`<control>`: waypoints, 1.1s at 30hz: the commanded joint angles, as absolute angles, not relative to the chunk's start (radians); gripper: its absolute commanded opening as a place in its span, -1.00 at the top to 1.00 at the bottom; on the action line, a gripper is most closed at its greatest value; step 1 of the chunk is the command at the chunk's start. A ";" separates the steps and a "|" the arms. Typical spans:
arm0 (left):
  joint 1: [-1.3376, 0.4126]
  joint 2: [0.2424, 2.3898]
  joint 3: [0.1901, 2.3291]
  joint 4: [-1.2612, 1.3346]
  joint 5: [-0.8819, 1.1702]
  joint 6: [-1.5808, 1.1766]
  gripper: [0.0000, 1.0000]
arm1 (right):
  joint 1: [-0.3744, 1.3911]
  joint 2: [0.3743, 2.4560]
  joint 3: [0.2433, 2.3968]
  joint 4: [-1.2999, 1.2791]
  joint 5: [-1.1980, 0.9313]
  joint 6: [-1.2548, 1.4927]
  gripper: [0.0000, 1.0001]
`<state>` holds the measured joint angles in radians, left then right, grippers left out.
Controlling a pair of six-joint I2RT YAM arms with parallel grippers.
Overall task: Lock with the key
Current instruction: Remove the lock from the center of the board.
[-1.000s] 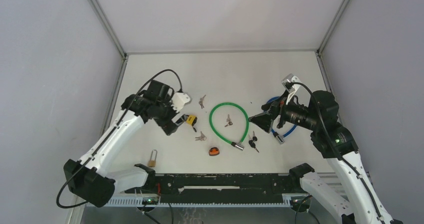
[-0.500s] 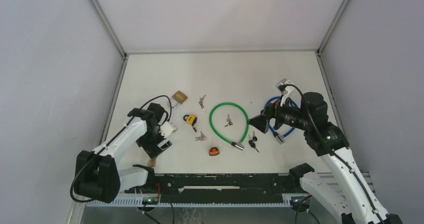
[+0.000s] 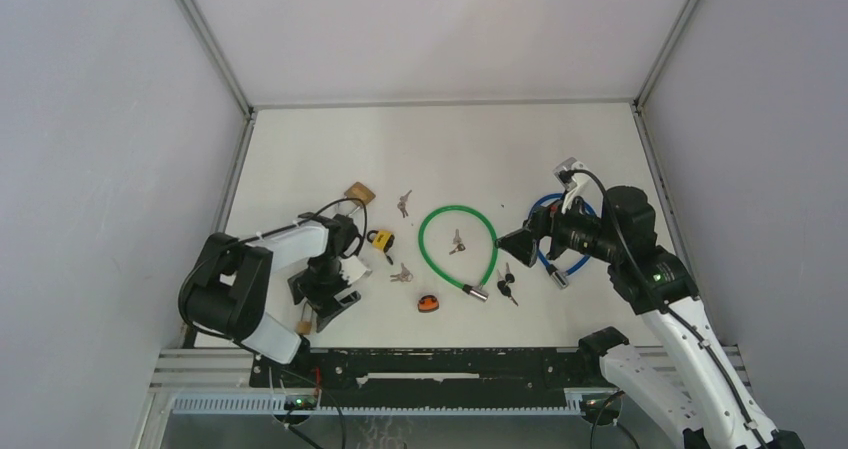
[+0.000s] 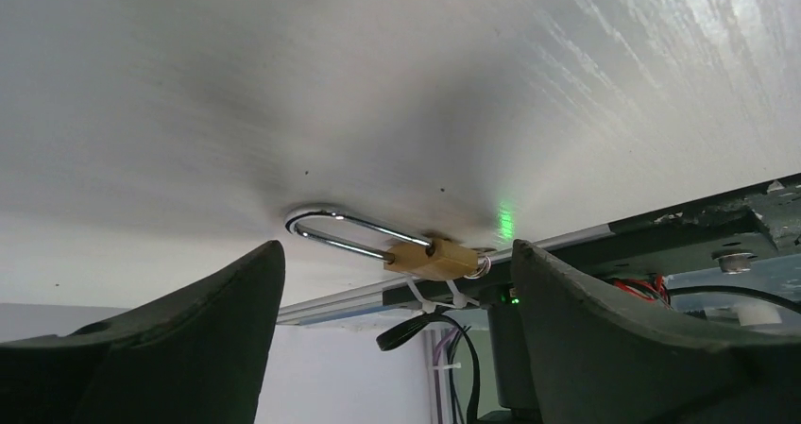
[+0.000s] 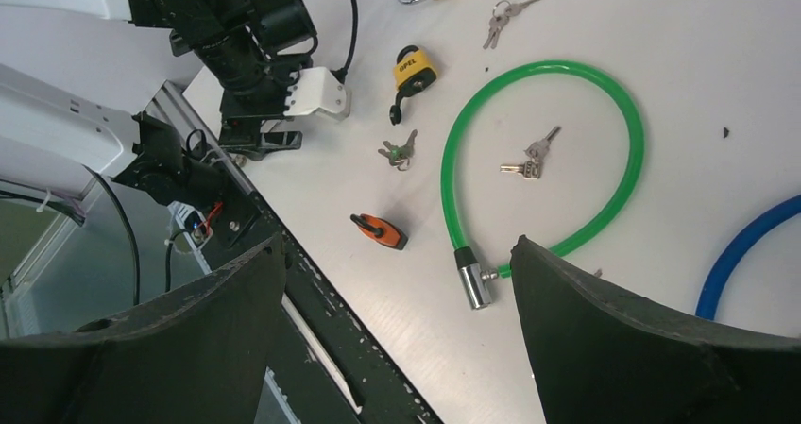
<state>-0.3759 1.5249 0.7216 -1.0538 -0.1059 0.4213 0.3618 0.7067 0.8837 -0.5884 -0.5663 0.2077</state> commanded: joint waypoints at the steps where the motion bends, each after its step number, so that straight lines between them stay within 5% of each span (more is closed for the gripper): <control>1: -0.378 1.576 0.729 -1.026 -0.085 0.409 -0.76 | 0.363 0.695 0.887 -0.551 -0.535 0.203 -0.87; 15: -0.362 1.698 0.836 -1.011 -0.094 0.388 -0.05 | 0.362 0.700 0.942 -0.557 -0.560 0.148 -0.88; 22: -0.358 1.798 0.932 -0.998 -0.173 0.396 0.49 | 0.360 0.673 0.986 -0.625 -0.541 0.085 -0.89; 33: -0.276 1.825 1.072 -0.975 -0.209 0.459 0.48 | 0.359 0.605 0.992 -0.667 -0.510 0.052 -0.91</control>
